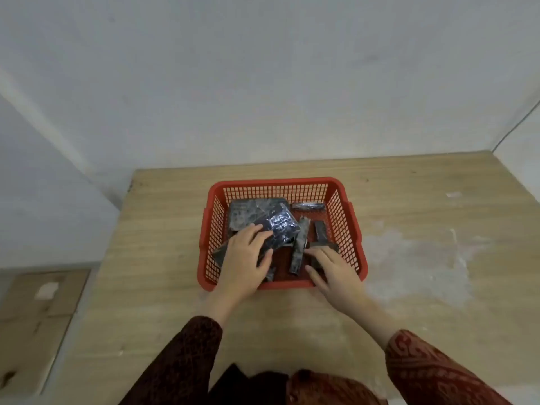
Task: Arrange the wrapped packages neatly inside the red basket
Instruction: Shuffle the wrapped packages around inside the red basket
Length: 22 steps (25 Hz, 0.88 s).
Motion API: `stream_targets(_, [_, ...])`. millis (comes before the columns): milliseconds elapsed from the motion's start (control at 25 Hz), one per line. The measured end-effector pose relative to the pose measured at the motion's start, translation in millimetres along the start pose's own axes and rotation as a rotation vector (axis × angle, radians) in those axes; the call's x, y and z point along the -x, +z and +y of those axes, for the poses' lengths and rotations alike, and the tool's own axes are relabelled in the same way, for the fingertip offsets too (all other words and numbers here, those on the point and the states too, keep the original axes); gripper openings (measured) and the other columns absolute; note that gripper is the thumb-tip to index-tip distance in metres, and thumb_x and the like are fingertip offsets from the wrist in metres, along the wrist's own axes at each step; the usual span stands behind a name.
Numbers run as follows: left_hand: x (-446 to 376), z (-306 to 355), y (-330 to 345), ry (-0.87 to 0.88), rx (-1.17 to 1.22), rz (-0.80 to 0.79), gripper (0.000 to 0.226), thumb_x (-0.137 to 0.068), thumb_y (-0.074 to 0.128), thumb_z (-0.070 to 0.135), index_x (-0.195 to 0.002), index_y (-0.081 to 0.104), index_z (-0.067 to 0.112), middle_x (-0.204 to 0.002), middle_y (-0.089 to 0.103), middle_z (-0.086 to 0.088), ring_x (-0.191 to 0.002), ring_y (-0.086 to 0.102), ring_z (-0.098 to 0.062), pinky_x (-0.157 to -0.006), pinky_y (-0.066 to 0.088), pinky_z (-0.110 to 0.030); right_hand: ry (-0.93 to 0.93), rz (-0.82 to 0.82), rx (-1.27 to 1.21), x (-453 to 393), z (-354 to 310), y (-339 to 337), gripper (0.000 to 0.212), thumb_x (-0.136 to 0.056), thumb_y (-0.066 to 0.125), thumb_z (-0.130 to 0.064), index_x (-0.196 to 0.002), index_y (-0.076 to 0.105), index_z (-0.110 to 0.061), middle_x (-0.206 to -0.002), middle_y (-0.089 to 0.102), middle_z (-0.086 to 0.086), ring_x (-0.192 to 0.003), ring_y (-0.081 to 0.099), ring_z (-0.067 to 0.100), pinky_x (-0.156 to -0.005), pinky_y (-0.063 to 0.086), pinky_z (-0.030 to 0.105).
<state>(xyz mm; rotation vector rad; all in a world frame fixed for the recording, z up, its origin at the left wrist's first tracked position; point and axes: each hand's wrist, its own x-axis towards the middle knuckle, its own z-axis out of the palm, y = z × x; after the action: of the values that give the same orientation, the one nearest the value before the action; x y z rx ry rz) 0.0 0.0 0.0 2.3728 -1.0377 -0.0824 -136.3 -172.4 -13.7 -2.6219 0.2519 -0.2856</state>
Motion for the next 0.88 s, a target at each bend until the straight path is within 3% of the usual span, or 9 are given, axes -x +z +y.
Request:
stream_targets(160, [16,14,30,0.059,-0.058,-0.081,0.037,-0.093,0.047,0.032,-0.126,0.058,0.018,-0.135,0.054,-0.006,-0.131,0.044,-0.022,-0.107,0.034,-0.037,0.003,-0.028,0.179,6,2,7,0.036,-0.096,0.033,-0.039,-0.096,0.064,-0.02,-0.085,0.065,-0.004,-0.077,0.065,0.015,-0.057,0.05,0.03])
stream_targets(320, [17,13,38,0.043,-0.122,-0.022,0.035,-0.094,0.044,0.034,-0.12,0.061,0.018,-0.132,0.057,-0.002,-0.129,0.046,-0.018,-0.103,0.038,-0.035,0.034,-0.039,0.274,3,0,6,0.037,-0.095,0.032,-0.038,-0.075,0.057,-0.02,-0.065,0.061,-0.004,-0.059,0.062,0.016,-0.044,0.041,0.03])
stream_targets(400, [18,13,39,0.03,-0.13,-0.009,0.034,-0.094,0.046,0.034,-0.12,0.061,0.018,-0.131,0.057,-0.002,-0.128,0.046,-0.017,-0.102,0.038,-0.034,0.089,-0.109,0.199,-1,0,5,0.032,-0.096,0.037,-0.037,-0.077,0.057,-0.02,-0.069,0.064,-0.004,-0.062,0.062,0.016,-0.048,0.044,0.031])
stream_targets(480, [17,14,38,0.014,-0.081,-0.012,0.036,-0.093,0.045,0.034,-0.121,0.06,0.018,-0.131,0.057,-0.003,-0.126,0.047,-0.019,-0.102,0.04,-0.037,0.175,-0.196,-0.026,-17,4,-2,0.021,-0.095,0.046,-0.032,-0.087,0.062,-0.02,-0.08,0.069,-0.003,-0.072,0.064,0.016,-0.059,0.051,0.035])
stream_targets(560, [12,13,36,-0.015,-0.016,0.002,0.037,-0.093,0.045,0.033,-0.123,0.06,0.016,-0.13,0.057,-0.005,-0.123,0.05,-0.021,-0.101,0.043,-0.041,0.214,-0.18,-0.147,-41,14,-9,0.014,-0.093,0.053,-0.023,-0.092,0.064,-0.016,-0.088,0.07,0.001,-0.079,0.064,0.017,-0.069,0.052,0.036])
stream_targets(680, [-1,9,33,-0.041,-0.03,0.063,0.036,-0.092,0.051,0.027,-0.124,0.059,0.013,-0.129,0.057,-0.009,-0.123,0.05,-0.024,-0.102,0.043,-0.045,0.216,-0.087,-0.069,-87,37,-10,0.013,-0.092,0.054,-0.015,-0.1,0.062,-0.009,-0.096,0.061,0.004,-0.086,0.058,0.019,-0.074,0.046,0.029])
stream_targets(760, [-6,6,33,-0.052,-0.059,0.087,0.038,-0.093,0.052,0.023,-0.13,0.055,0.014,-0.137,0.053,-0.011,-0.131,0.043,-0.025,-0.111,0.034,-0.045,0.224,-0.045,0.031,-115,52,-4,0.02,-0.091,0.053,-0.012,-0.109,0.059,-0.004,-0.105,0.059,0.011,-0.095,0.056,0.025,-0.082,0.046,0.035])
stream_targets(880, [-10,2,36,-0.073,-0.071,0.089,0.043,-0.094,0.047,0.026,-0.136,0.048,0.017,-0.146,0.044,-0.01,-0.141,0.029,-0.021,-0.117,0.022,-0.045,0.265,-0.106,0.209,-146,68,5,0.032,-0.089,0.053,-0.007,-0.121,0.053,-0.003,-0.119,0.057,0.018,-0.11,0.053,0.036,-0.094,0.045,0.046])
